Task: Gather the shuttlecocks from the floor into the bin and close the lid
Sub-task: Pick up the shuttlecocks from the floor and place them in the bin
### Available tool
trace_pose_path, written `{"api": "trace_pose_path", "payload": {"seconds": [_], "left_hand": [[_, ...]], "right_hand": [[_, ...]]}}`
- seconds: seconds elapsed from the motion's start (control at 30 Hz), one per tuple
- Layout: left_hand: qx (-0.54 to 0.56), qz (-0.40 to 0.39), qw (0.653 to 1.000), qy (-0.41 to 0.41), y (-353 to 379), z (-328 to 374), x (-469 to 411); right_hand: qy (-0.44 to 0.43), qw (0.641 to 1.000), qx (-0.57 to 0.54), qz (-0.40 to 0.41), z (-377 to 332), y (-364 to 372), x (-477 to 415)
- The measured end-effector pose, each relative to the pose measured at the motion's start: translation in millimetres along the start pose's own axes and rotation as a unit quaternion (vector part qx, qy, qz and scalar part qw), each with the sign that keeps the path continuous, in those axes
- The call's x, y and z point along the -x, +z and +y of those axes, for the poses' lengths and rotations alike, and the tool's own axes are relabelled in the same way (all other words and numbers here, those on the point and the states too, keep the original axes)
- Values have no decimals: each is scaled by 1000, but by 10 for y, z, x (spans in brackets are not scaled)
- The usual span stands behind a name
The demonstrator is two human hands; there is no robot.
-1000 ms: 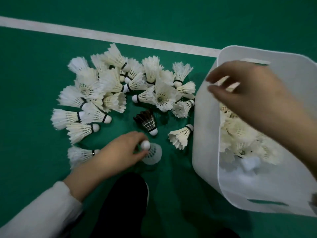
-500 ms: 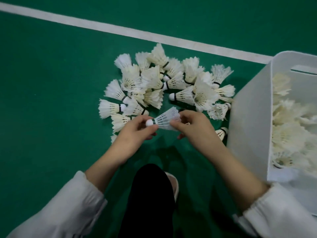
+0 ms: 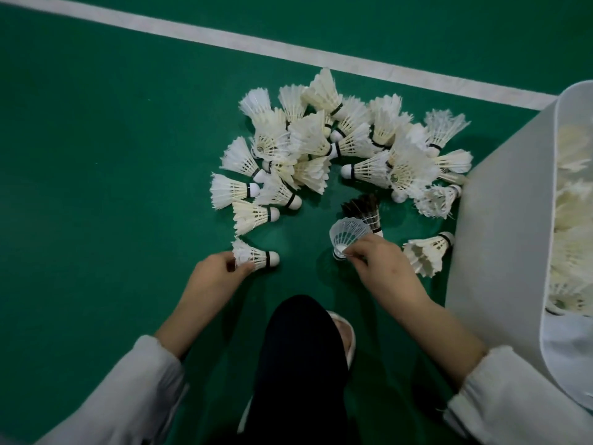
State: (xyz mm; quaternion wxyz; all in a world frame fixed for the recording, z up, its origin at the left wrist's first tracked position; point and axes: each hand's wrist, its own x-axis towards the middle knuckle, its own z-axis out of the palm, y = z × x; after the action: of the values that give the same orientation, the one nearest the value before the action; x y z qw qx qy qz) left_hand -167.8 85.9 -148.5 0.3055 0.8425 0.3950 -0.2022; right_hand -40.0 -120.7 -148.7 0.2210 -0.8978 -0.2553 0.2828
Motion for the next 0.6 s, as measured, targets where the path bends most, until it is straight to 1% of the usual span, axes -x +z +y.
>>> {"api": "trace_pose_path", "payload": {"seconds": [0.07,0.13,0.17,0.23,0.27,0.3,0.33,0.37,0.43,0.5,0.53,0.6], "left_hand": [[78,1,997,23,27,-24,1],[160,-10,986,40,1,-40,4],[207,-17,977,44,-6,-31,17],[329,-35,943,29,-45,5,29],[372,-37,927,17,-80,32,20],[394,-34,918,7,-107,45,-10],[399,-23,917,-7,-133,66,-44],[379,-6,925,-21,-148,69,-90],[278,39,958,-55,-152,84,-181],[191,74,976,-79,-139,155,-252],[164,73,981,-79,-121,205,-270],[119,62,990,-53,-73,280,-320]], "right_hand": [[0,1000,0,2,14,-4,-4],[3,1000,2,3,9,-22,-23],[2,1000,4,5,5,-35,-30],[-3,1000,1,22,-13,-66,-45],[-8,999,-2,35,-31,-94,-51],[-14,999,-6,48,-53,-133,-56],[-20,998,-9,60,-76,-180,-68],[-26,997,-13,71,-99,-234,-83],[-38,995,-13,90,-145,-358,-108],[-54,993,-1,104,-182,-511,-123],[-63,992,6,107,-204,-601,-118],[-86,991,17,101,-258,-839,-63]]}}
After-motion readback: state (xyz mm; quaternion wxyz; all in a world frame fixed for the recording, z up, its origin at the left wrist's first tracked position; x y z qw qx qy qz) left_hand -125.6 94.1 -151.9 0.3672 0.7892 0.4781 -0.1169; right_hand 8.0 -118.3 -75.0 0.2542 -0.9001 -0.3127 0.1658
